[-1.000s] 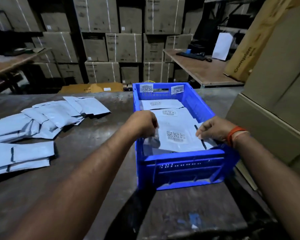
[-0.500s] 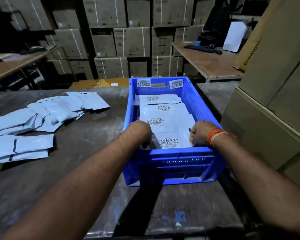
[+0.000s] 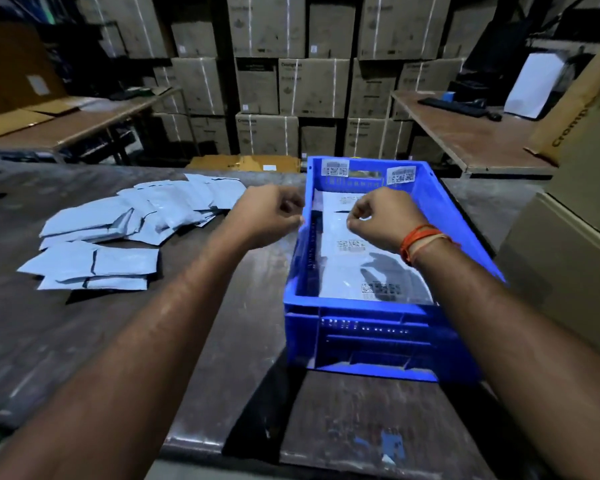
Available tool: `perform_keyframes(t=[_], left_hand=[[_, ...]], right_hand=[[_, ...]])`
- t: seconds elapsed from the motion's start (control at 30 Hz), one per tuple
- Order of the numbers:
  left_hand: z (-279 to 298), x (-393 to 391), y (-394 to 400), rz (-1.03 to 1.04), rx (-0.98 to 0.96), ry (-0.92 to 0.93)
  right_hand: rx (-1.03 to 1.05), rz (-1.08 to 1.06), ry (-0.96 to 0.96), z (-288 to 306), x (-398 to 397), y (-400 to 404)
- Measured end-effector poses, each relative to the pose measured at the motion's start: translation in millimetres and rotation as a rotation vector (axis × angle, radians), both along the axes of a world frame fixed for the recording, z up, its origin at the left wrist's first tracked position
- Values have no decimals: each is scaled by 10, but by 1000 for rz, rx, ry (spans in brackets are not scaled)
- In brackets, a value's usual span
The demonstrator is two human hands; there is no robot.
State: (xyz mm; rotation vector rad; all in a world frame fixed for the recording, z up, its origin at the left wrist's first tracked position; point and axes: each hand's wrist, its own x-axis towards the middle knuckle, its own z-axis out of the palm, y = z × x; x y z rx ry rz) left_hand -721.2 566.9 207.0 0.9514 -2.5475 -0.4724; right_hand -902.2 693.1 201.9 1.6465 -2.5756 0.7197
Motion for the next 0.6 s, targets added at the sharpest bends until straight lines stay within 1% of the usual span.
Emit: perform_keyframes(t=[0.2, 0.3, 0.5, 0.6], left_hand=[[-182, 634, -476, 134, -24, -24], [-375, 1011, -774, 194, -26, -85], [-886, 1823, -1588, 240, 5, -270], [-1167, 2232, -2066, 248, -39, -355]], right_hand=[[36, 158, 50, 51, 717, -847], [116, 199, 69, -37, 1096, -1320], [254, 263, 20, -594, 1882, -2117], [312, 280, -45, -969, 2264, -2444]])
